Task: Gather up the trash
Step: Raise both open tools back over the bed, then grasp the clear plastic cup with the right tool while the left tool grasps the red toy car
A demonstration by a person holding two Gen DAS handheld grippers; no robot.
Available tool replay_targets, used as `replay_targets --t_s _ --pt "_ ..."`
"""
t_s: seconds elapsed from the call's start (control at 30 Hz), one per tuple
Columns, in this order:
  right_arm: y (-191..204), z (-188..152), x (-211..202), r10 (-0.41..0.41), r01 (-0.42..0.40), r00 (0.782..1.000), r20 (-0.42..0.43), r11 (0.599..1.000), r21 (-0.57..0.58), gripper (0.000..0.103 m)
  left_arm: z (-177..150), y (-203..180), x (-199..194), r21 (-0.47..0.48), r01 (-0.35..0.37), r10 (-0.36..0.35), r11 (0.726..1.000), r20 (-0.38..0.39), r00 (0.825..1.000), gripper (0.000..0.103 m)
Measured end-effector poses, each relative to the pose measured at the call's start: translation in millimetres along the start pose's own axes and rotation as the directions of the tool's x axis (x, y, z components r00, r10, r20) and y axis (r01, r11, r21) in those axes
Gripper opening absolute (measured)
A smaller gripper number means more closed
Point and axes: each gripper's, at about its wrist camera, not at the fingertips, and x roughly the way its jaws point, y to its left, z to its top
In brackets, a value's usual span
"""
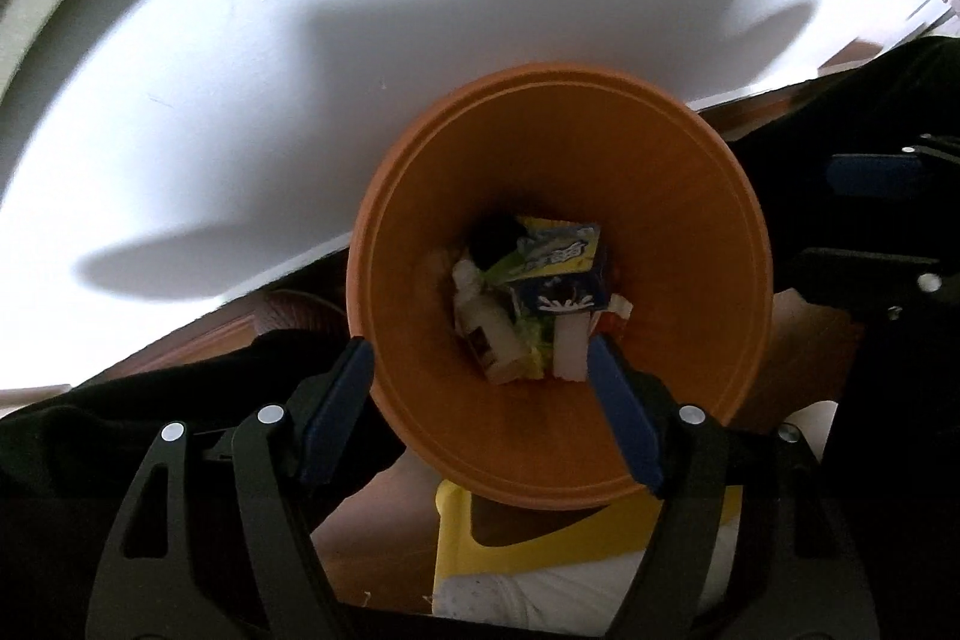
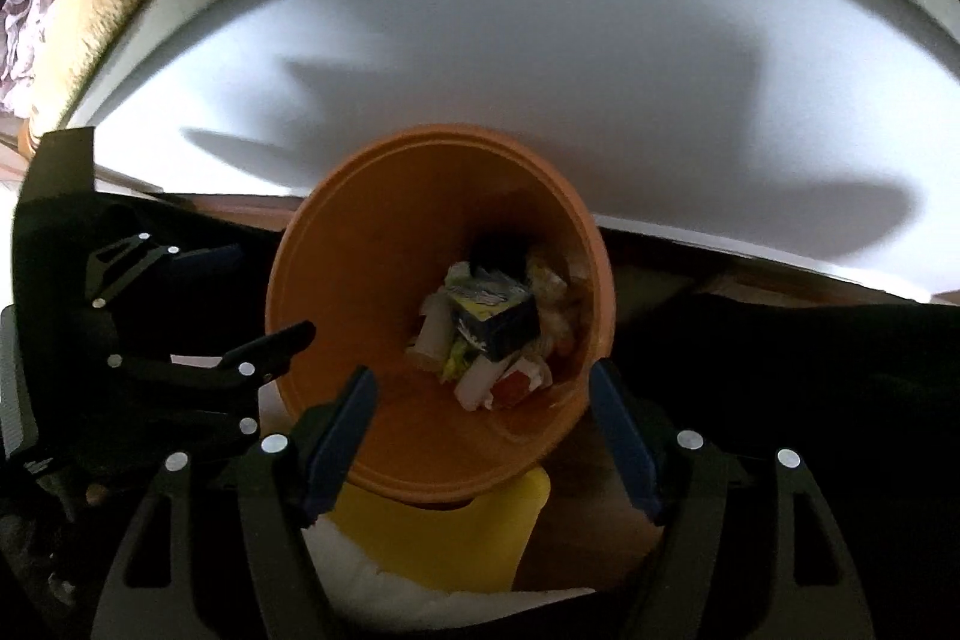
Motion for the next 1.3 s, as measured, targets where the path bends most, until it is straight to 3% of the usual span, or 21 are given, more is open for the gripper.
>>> replay_targets --t_s 0.2,0.3,0.4,0.57,0.63,0.73,0.83,1.03,1.2,1.3 --pt "0 -1 -29 -0.011 0.011 0.998 0.066 1.0 0.003 0.072 -3 -1 -23 0.01 0.033 -0.034 0.999 0.054 0.998 0.072" --pt "4 -1 -60 -0.004 0.006 0.991 0.137 1.0 -0.014 0.072 -3 0 -54 0.039 0.048 -0.052 0.998 0.133 0.99 0.072" --pt "6 5 -108 0.006 0.005 0.969 0.249 0.999 -0.043 0.072 0 2 -93 0.054 0.044 -0.056 0.998 0.234 0.971 0.072" --pt "-5 34 -183 -0.073 0.099 0.902 0.426 0.994 -0.039 0.072 8 9 -156 0.029 0.006 -0.017 1.0 0.402 0.915 0.073" --pt "-12 55 -203 -0.113 0.14 0.873 0.475 0.99 -0.021 0.073 13 12 -175 0.012 -0.004 -0.002 1.0 0.458 0.889 0.081" --pt "-24 83 -218 -0.15 0.171 0.846 0.511 0.985 0.007 0.073 25 15 -198 -0.016 -0.032 0.035 0.999 0.524 0.851 0.082" --pt "-41 123 -221 -0.218 0.22 0.828 0.516 0.974 0.058 0.073 42 19 -209 -0.048 -0.024 0.047 0.999 0.555 0.831 0.082" --pt "-72 178 -207 -0.311 0.29 0.825 0.472 0.95 0.118 0.068 68 26 -217 -0.069 0.031 0.013 0.997 0.559 0.829 0.082" --pt "-83 193 -194 -0.353 0.327 0.831 0.431 0.935 0.134 0.06 81 25 -215 -0.065 0.04 0.002 0.997 0.55 0.835 0.082" --pt "-90 195 -187 -0.377 0.352 0.834 0.402 0.926 0.138 0.034 92 27 -211 -0.067 0.058 -0.013 0.996 0.539 0.842 0.082"
